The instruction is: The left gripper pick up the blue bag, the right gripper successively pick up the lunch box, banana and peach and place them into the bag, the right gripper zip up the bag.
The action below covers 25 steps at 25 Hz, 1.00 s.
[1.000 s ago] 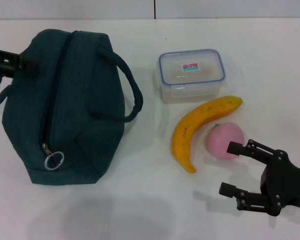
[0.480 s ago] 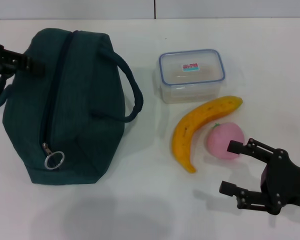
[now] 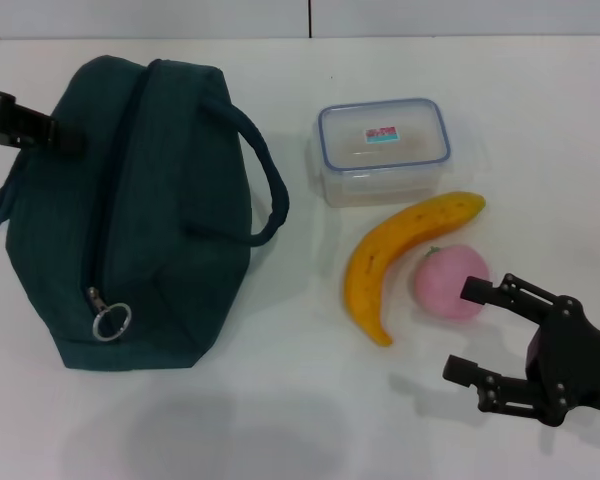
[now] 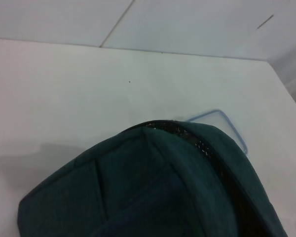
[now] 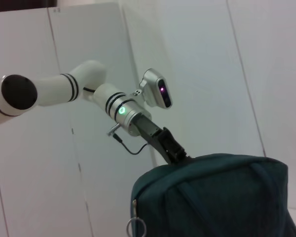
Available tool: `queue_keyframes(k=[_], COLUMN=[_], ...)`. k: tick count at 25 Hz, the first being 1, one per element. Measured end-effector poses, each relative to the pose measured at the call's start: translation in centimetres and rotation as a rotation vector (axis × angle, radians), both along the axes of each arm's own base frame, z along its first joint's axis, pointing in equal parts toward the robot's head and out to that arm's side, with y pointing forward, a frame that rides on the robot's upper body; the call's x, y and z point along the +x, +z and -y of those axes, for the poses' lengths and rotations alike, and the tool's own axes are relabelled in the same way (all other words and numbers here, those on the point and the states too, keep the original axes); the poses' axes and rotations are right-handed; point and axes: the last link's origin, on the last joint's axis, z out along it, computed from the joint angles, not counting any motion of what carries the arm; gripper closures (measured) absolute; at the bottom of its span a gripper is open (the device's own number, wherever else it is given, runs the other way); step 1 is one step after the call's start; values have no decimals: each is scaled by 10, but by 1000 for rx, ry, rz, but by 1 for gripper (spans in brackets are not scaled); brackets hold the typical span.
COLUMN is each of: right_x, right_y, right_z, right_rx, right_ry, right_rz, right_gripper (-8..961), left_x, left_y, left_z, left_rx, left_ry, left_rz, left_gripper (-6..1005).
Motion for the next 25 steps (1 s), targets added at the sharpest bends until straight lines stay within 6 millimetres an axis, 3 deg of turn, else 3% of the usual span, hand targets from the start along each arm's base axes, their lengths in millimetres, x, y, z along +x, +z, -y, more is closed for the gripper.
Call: queue_keyframes(k=[7, 12, 17, 21, 25], right_x=[0, 0, 6, 21, 30], right_y=[0, 3, 19, 31, 37], right_z=[1, -1, -19, -41, -61], right_rx=[0, 15, 4, -26, -61], right_ry=[-2, -54, -303, -599, -776], right_rz=[-4, -49, -225, -408, -521], right_gripper=[83, 83, 84, 84, 84], left_x=[2, 3, 11, 15, 18], left_y=[-1, -1, -2, -5, -8], left_z=[-1, 0, 0, 0, -1], left_rx=[-2, 4, 17, 19, 21], left_ry=[2, 29, 24, 15, 9], left_rz=[8, 36, 115, 153, 171], left_gripper=[877, 938, 962, 962, 962])
